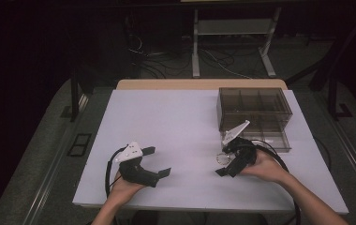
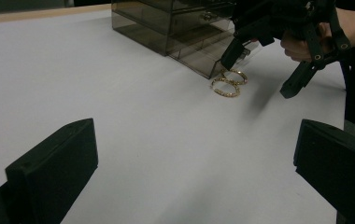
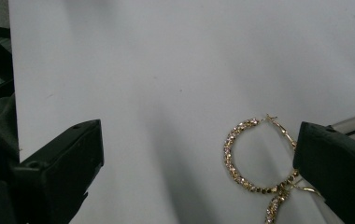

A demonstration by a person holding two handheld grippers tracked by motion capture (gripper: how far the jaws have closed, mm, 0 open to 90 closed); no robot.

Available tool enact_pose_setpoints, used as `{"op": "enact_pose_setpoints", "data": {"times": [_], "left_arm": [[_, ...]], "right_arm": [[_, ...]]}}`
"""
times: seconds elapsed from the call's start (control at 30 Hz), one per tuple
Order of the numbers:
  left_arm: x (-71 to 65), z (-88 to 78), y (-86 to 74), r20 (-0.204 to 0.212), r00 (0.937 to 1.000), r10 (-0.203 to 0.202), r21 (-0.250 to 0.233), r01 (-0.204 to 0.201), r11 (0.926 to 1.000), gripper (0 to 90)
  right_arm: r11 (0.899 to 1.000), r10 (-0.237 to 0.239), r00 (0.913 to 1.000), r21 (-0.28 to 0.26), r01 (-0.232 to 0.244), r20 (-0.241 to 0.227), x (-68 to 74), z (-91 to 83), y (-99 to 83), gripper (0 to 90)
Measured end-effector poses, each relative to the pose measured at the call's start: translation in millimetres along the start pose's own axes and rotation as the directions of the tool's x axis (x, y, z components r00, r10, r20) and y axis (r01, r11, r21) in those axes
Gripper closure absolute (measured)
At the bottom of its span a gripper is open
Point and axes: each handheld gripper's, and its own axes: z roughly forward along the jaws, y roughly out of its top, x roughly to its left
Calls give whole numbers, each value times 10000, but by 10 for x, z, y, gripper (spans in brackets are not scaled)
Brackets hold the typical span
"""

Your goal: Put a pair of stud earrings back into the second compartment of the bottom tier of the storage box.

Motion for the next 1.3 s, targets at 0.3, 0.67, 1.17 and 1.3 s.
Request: {"op": "enact_pose_setpoints", "data": {"times": [0.3,0.67,1.17,1.3], "left_arm": [[-2,1,0,0,10000,22,35,-22,10000,0],[-5,3,0,1,10000,73,78,-73,9999,0],[-7,8,0,4,9999,125,111,-125,9999,0],[-6,12,0,9,9999,138,134,-138,9998,0]], "right_arm": [[10000,-42,9995,55,40,302,-7,83,-31,211],[10000,-54,9972,46,51,745,-15,97,-38,459],[9992,-344,9857,251,307,1652,22,137,-36,718],[9988,-436,9851,290,393,1666,26,136,-39,770]]}}
